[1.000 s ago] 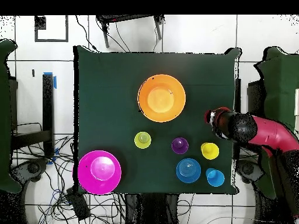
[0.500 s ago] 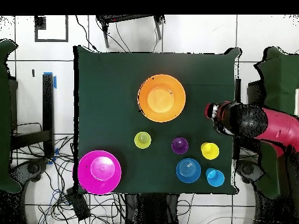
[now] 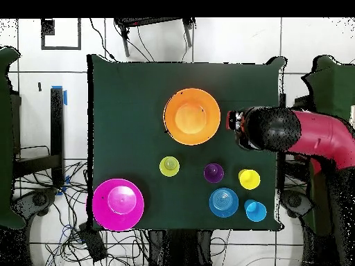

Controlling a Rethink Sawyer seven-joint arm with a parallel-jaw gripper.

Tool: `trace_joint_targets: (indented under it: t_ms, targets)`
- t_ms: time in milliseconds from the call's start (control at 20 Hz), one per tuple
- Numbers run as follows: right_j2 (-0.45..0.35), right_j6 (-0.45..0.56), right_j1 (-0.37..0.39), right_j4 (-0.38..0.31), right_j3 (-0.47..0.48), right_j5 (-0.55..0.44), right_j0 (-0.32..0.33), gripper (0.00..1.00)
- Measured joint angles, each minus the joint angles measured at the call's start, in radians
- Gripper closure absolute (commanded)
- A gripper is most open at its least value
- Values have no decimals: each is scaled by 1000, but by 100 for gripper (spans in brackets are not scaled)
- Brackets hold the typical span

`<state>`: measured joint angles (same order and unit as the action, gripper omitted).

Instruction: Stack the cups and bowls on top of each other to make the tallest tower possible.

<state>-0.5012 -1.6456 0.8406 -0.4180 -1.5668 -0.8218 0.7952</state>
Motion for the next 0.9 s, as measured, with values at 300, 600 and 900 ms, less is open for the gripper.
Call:
trace_joint_targets:
  t_ms: [300,600,900]
  targets:
    - [25,-14,38,21,23,-37,-102,100]
    - [70,-61,65,53,25,-39,-209,100]
    - [125,-150,60,54,26,-39,-309,100]
